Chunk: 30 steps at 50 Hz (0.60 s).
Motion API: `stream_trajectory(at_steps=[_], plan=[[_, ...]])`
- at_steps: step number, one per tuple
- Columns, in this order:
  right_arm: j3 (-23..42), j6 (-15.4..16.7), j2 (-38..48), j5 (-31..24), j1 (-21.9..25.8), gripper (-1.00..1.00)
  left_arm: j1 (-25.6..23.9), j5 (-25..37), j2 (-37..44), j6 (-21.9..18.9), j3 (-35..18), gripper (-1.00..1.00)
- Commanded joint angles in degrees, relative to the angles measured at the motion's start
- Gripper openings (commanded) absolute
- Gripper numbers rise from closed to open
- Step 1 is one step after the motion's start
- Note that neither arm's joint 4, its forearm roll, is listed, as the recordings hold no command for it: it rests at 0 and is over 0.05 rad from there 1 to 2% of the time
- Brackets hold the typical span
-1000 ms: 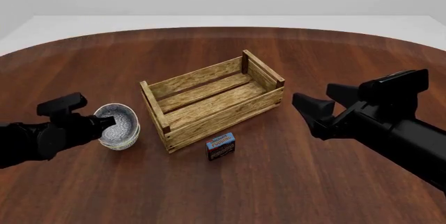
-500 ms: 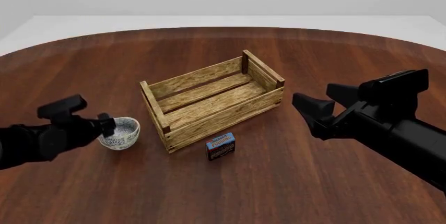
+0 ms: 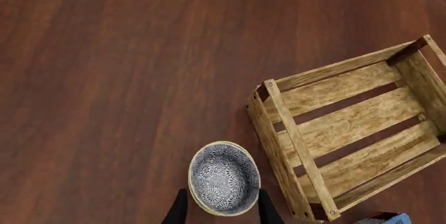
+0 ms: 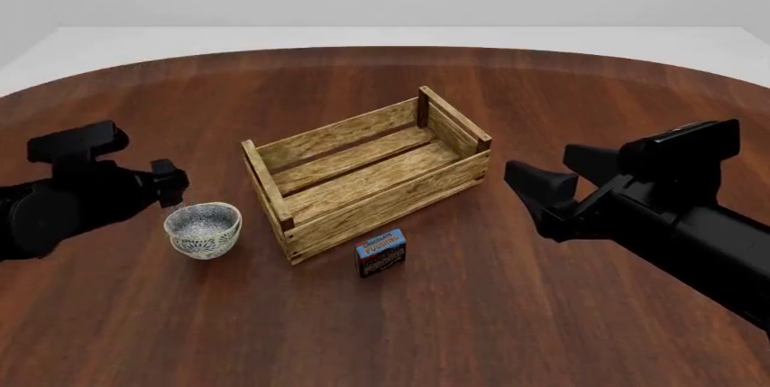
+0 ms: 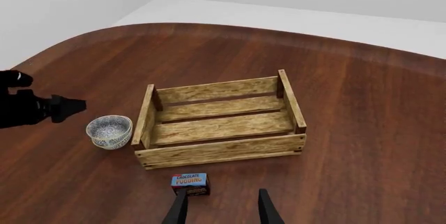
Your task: Stack the right bowl on the left bowl and place them in the tray.
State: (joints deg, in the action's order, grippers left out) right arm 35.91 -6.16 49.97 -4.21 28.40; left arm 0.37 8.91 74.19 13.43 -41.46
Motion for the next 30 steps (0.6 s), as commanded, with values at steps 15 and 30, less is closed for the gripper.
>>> stream_trajectory(at_steps=[15, 30], plan=[[0.1, -0.11, -0.01, -0.05, -0.01, 1.0, -2.91, 7.65, 6.04, -9.02, -8.75, 1.0], [0.1, -0.11, -0.01, -0.05, -0.01, 1.0, -2.91, 7.65, 6.04, -9.02, -8.75, 1.0]])
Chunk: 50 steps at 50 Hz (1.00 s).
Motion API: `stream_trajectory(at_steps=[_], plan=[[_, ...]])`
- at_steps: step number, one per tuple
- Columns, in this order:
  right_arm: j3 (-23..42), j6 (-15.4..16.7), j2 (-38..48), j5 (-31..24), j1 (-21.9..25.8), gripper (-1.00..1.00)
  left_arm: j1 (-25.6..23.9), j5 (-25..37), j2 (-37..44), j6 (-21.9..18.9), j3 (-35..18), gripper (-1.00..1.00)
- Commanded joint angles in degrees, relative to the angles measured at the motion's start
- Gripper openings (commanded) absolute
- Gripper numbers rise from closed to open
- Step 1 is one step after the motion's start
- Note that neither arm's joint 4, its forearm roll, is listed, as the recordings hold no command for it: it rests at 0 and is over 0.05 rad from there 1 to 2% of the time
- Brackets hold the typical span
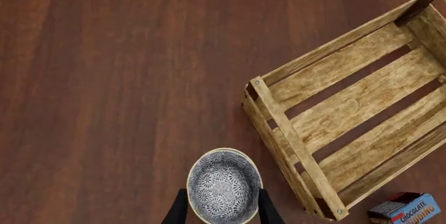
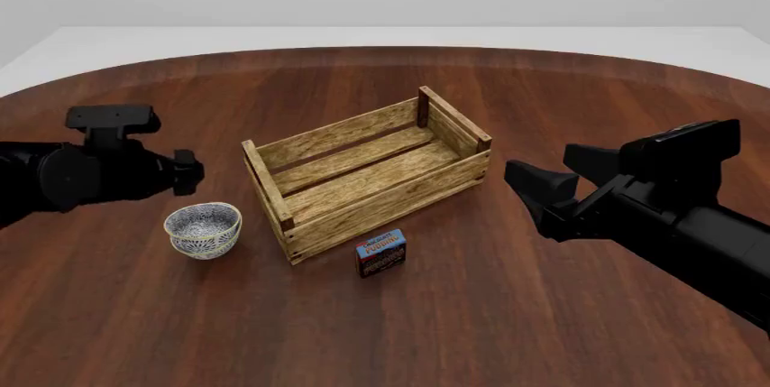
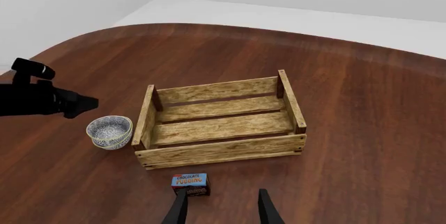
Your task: Stack the right bowl on the left bowl and place them in the tray.
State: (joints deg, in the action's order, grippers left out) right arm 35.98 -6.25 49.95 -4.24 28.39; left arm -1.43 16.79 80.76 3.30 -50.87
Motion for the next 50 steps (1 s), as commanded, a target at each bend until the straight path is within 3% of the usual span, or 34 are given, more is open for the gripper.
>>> stream_trajectory(at_steps=[1, 25, 50], plan=[[0.03, -0.02, 0.0, -0.02, 0.0, 1.0, -1.12, -0.24, -0.52, 1.12, 0.66, 1.0], [0.03, -0.01, 0.01, -0.02, -0.01, 1.0, 0.47, -0.05, 3.44, -0.82, -1.51, 1.0], [0.03, -0.02, 0.02, -0.03, 0.0, 1.0, 4.03, -4.97, 11.16, -4.71, -0.05, 1.0]])
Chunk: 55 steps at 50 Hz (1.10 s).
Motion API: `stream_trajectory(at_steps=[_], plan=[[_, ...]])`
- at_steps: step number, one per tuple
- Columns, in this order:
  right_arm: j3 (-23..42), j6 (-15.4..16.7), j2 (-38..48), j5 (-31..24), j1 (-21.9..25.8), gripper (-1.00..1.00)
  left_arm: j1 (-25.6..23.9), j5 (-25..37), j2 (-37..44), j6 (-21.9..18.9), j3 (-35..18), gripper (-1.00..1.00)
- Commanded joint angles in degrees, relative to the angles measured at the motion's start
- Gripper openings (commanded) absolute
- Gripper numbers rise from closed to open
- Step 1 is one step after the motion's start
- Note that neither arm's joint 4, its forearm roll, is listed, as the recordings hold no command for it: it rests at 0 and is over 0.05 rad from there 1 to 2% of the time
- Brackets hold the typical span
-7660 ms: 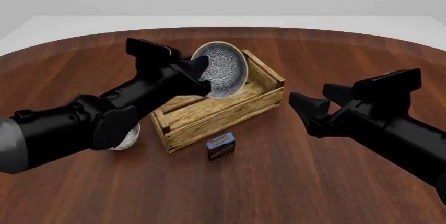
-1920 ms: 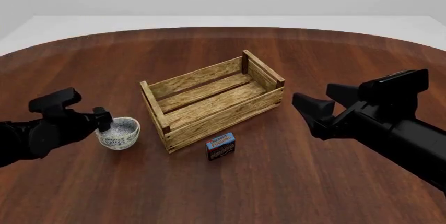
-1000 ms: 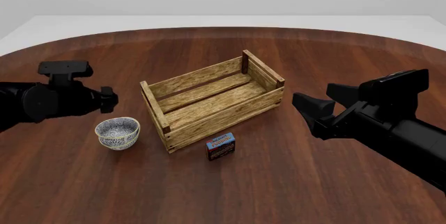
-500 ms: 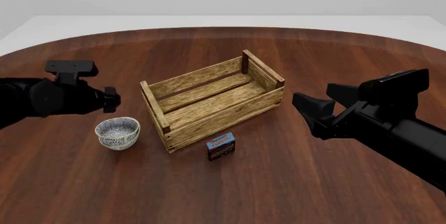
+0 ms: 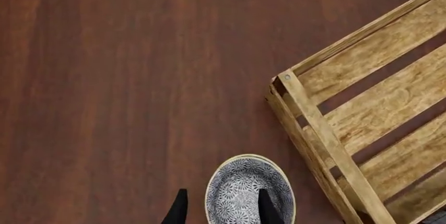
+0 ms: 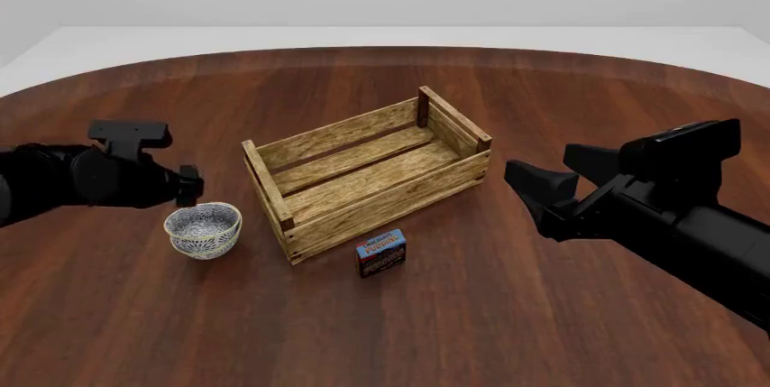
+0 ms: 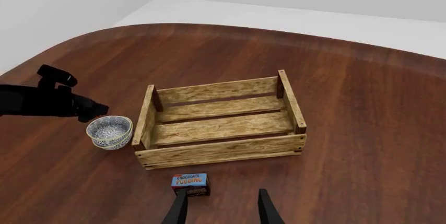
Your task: Stack the right bowl on the left bowl and place them in the tray.
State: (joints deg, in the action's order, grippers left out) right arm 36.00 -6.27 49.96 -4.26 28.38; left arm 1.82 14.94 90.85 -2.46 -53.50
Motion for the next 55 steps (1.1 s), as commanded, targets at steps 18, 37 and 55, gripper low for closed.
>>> stream_trajectory(at_steps=[18, 37, 55], plan=[[0.0, 0.0, 0.01, 0.0, -0.01, 1.0, 1.45, -6.72, 6.08, -0.31, 4.85, 1.0], [0.0, 0.0, 0.01, -0.01, 0.0, 1.0, 1.47, -9.66, 10.02, -0.84, 6.68, 1.0], [0.01, 0.01, 0.01, -0.01, 0.0, 1.0, 0.24, -10.14, 9.79, 0.93, 7.67, -1.0]])
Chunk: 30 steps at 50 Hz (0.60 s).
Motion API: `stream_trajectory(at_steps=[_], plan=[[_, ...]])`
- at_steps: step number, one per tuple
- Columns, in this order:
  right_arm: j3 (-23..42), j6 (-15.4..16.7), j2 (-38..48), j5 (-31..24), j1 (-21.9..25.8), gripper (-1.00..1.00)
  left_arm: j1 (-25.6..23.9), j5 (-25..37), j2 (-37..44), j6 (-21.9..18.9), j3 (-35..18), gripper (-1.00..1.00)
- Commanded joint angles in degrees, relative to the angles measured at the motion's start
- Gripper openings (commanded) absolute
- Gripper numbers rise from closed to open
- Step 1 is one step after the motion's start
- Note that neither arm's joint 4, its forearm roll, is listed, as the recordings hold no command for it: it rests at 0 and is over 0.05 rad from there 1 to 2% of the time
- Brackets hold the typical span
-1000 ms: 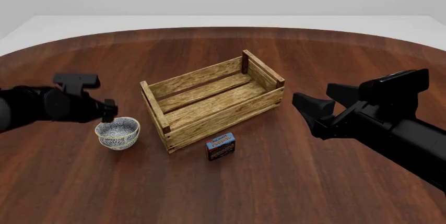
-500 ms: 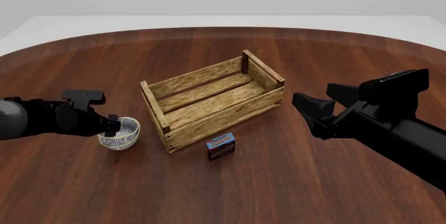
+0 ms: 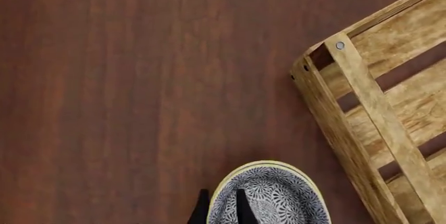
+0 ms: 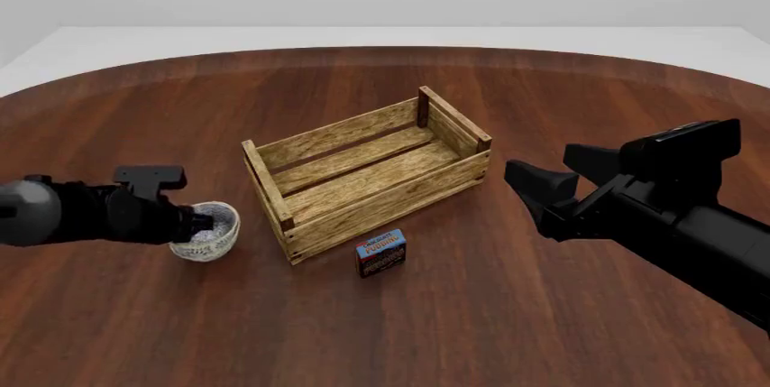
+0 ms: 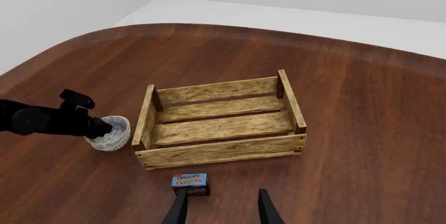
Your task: Stack the right bowl on the left bowl and place them in the tray.
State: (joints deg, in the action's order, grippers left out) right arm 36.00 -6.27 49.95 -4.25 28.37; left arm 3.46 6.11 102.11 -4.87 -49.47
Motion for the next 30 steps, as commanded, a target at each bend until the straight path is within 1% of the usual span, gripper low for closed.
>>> stream_trajectory(at_steps=[1, 14, 20, 24, 30], plan=[[0.01, 0.02, 0.02, -0.01, -0.01, 1.0, -1.42, -1.18, -1.58, 3.38, 3.62, -1.0], [0.01, 0.01, 0.02, -0.01, 0.01, 1.0, -1.52, -0.34, -3.79, 3.74, 4.05, -1.0], [0.01, 0.02, 0.01, -0.01, -0.02, 1.0, -1.26, 1.09, -6.22, 4.47, 3.75, -1.0], [0.0, 0.01, 0.0, -0.01, 0.01, 1.0, -1.52, 2.35, -8.7, 5.79, 3.43, -1.0], [0.01, 0.01, 0.02, -0.01, -0.01, 1.0, -1.19, 3.84, -11.07, 6.33, 2.95, -1.0]])
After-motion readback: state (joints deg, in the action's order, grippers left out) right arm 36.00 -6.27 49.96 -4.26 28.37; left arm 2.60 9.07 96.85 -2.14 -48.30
